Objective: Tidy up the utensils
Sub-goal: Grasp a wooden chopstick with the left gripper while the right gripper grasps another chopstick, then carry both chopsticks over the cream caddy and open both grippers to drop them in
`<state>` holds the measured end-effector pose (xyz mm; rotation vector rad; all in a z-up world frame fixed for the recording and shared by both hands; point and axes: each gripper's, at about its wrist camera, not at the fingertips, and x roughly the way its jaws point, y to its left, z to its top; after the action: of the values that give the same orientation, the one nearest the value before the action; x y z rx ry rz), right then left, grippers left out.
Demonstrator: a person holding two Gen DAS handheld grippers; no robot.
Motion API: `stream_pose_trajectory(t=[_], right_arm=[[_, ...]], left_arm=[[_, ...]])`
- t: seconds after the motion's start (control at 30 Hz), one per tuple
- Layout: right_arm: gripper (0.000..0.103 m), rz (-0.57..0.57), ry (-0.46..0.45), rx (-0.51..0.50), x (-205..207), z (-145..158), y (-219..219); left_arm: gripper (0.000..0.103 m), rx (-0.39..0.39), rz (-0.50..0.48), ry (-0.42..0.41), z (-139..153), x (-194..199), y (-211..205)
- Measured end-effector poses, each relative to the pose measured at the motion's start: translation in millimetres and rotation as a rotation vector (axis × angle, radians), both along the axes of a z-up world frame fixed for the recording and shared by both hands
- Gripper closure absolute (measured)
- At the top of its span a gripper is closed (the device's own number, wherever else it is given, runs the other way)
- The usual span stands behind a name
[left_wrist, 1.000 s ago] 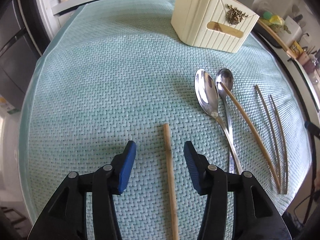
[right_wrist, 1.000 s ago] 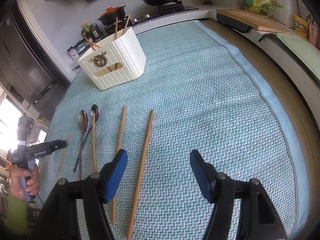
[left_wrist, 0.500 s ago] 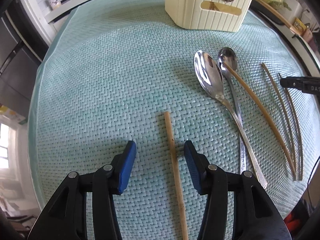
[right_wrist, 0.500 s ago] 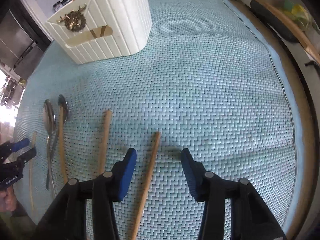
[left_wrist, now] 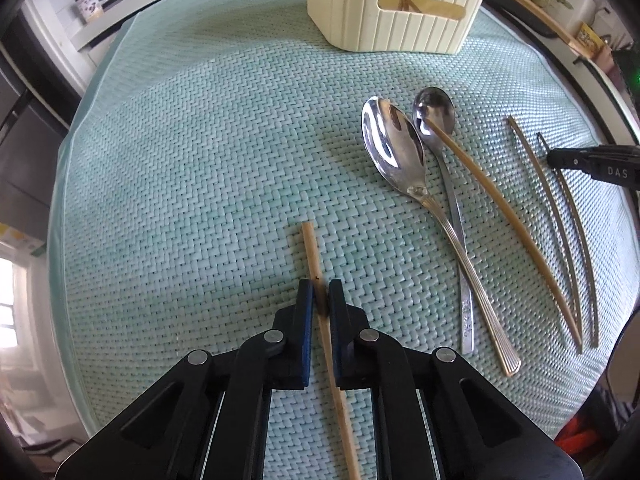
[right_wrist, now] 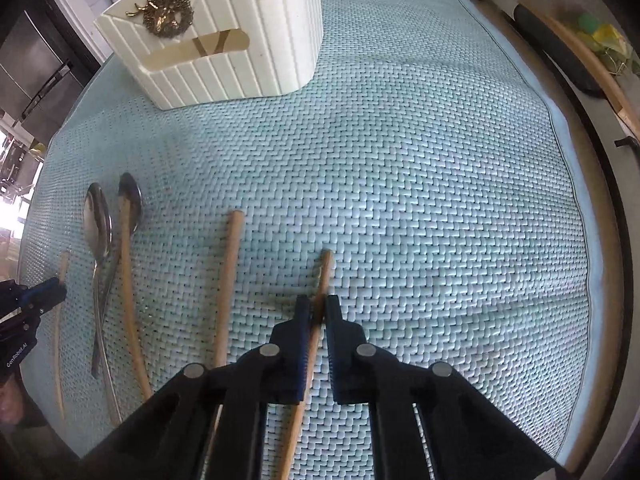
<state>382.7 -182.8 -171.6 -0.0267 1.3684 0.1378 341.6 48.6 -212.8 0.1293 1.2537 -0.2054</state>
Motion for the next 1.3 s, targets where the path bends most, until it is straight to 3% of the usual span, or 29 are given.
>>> stream_pose_trajectory(t=[0.13,0.27,0.57,0.67,1.0,1.3], right_arm=[[0.097,-0.033,-0.022,0.104,-2,8,-20],[0.097,-0.030,-0.099,0.177,-15,35,-30],[0.097,0.003,-0.380,0.280,-61,125,-52],[0.097,0.010,-0.483,0.287,-78,154,-50],[0.097,0.055,-0.742,0.202,-124,207,-43],[0.097,0.087,-0.824,0.203,-138,231,-36]], left_arm=[[0.099,-0.047,0.036,-0.023,9,3,12],[0.099,-0.088,0.063,-0.093,39,-6,22],[0.099,-0.188,0.102,-0.281,125,-35,42],[0.099,-0.212,0.109,-0.334,139,-43,45],[0.099,-0.249,0.141,-0.475,174,-67,49],[0.099,-0.272,0.138,-0.552,190,-72,38]])
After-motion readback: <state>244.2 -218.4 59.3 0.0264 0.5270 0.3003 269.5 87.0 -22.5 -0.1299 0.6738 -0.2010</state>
